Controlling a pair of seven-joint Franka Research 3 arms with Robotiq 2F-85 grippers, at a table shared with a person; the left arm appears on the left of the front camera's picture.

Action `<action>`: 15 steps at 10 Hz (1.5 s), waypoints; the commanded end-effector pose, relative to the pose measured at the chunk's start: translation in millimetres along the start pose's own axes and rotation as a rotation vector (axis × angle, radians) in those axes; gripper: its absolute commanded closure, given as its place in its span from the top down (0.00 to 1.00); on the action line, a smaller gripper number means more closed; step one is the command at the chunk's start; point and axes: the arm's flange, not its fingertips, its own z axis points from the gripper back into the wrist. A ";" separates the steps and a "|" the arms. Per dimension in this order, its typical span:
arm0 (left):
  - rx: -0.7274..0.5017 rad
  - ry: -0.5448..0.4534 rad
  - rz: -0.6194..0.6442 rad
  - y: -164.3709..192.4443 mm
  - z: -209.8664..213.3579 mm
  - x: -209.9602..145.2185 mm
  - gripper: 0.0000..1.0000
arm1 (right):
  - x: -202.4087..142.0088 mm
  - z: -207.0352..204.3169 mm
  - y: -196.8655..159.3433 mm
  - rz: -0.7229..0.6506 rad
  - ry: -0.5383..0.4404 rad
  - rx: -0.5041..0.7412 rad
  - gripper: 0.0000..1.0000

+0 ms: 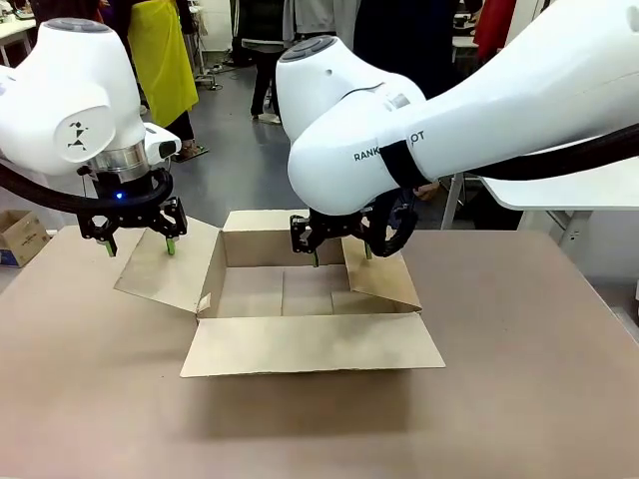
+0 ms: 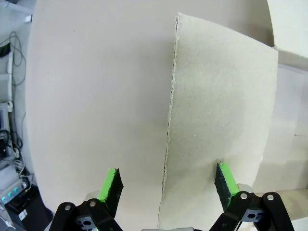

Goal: Pack the gift set into the box.
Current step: Place both hands on the side flaps of the Package Box and spread them outward.

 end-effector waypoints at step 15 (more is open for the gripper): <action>0.021 -0.007 0.013 0.3 1.6 -0.3 1.00 | -10.1 25.2 -42.1 -0.017 -0.161 -0.397 1.00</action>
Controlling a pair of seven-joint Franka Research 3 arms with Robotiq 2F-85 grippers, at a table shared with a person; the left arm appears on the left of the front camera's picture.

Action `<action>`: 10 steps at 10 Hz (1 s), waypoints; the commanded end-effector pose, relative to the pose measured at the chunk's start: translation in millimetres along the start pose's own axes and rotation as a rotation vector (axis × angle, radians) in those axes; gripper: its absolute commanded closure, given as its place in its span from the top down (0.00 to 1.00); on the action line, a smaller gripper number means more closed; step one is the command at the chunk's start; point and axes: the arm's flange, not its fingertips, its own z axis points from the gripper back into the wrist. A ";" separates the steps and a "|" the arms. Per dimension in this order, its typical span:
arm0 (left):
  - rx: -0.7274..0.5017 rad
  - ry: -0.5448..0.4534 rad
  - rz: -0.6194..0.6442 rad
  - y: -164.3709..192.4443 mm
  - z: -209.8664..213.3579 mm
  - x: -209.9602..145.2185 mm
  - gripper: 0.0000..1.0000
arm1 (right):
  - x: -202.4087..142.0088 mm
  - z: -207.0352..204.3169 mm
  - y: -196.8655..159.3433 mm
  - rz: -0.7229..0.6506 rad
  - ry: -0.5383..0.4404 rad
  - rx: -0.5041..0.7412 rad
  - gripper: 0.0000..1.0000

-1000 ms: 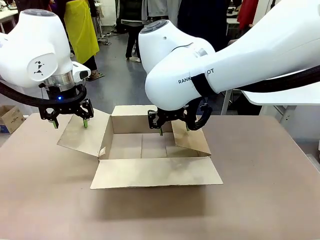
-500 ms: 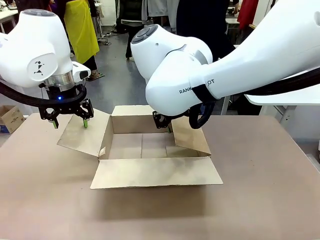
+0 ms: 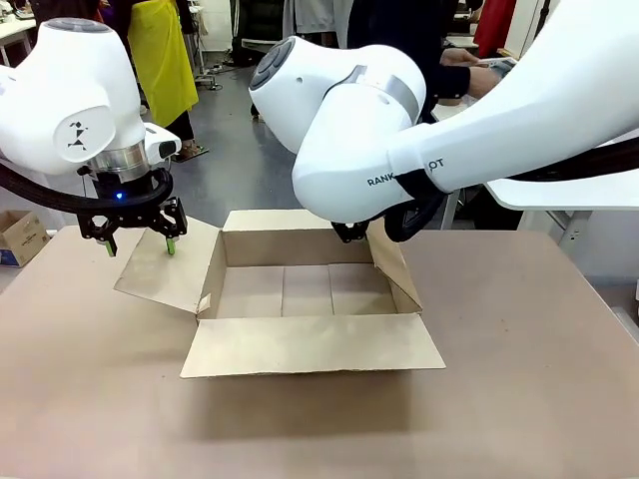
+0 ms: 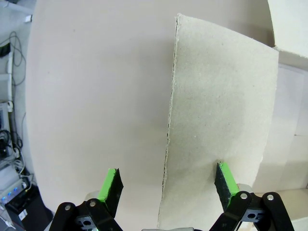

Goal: Pack the gift set into the box.
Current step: Place both hands on the side flaps of the Package Box and spread them outward.

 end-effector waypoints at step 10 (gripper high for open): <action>0.021 -0.007 0.013 0.3 1.5 -0.3 1.00 | -26.4 -173.3 -142.7 -0.144 0.174 0.680 1.00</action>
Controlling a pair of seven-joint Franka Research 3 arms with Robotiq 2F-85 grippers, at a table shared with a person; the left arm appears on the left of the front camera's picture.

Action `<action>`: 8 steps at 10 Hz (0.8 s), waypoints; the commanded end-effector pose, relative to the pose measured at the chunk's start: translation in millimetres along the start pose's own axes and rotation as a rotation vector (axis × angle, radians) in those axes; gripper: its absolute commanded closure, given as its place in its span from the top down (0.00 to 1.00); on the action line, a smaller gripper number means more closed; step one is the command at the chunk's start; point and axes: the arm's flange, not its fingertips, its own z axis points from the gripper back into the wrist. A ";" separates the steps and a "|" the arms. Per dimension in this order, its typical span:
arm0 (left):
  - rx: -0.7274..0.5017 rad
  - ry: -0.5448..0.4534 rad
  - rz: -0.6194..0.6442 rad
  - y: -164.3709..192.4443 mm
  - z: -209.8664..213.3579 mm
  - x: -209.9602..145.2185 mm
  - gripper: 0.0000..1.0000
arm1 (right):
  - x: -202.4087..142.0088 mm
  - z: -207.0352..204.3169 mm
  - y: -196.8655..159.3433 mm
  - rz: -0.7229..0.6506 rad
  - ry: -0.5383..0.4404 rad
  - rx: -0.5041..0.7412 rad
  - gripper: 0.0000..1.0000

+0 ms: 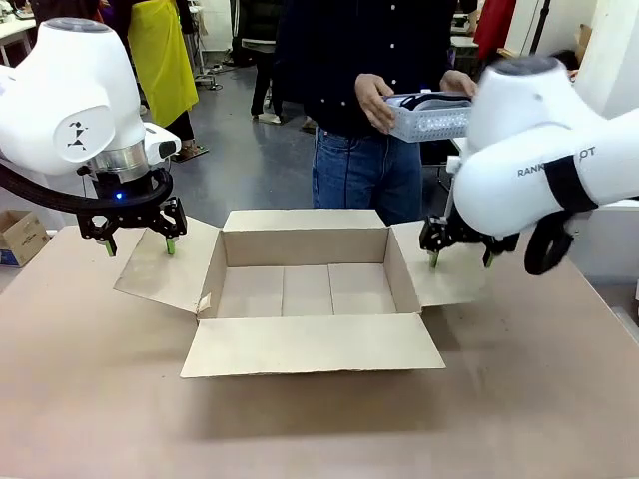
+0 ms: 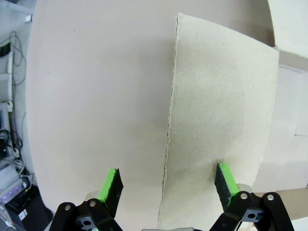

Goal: Pack the gift set into the box.
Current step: Place both hands on the side flaps of the Package Box and spread them outward, then lift both hands away from the flaps of the Package Box.

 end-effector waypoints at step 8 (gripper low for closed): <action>0.021 -0.007 0.013 0.1 1.4 -0.3 1.00 | 1.8 20.4 21.0 0.007 -0.019 -0.098 1.00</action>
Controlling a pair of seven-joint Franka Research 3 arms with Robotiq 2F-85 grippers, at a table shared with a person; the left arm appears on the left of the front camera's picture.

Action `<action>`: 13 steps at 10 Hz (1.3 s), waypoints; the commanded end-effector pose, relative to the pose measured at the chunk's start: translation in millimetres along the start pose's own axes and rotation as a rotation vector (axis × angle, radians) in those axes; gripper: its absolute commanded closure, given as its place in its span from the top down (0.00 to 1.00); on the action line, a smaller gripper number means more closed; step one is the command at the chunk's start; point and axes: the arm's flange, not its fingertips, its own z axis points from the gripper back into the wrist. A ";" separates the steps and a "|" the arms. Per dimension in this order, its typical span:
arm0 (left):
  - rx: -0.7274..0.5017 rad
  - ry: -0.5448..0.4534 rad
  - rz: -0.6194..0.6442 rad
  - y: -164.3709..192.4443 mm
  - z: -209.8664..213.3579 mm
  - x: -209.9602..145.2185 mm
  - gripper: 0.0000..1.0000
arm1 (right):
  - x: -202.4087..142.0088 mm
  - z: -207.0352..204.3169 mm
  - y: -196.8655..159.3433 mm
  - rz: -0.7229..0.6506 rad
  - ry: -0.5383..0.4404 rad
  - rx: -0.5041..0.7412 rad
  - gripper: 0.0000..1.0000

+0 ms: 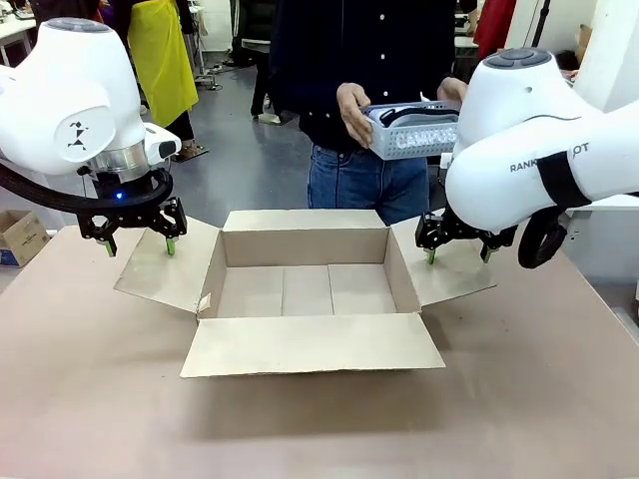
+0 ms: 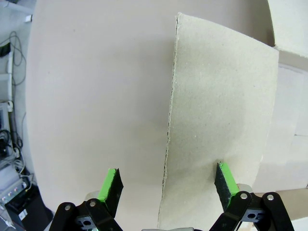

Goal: Pack the gift set into the box.
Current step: Lift both hands away from the flaps of the Package Box.

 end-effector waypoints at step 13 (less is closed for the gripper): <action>0.021 -0.008 0.013 0.2 1.5 -0.3 1.00 | 1.8 0.1 0.3 -0.017 -0.009 -0.024 1.00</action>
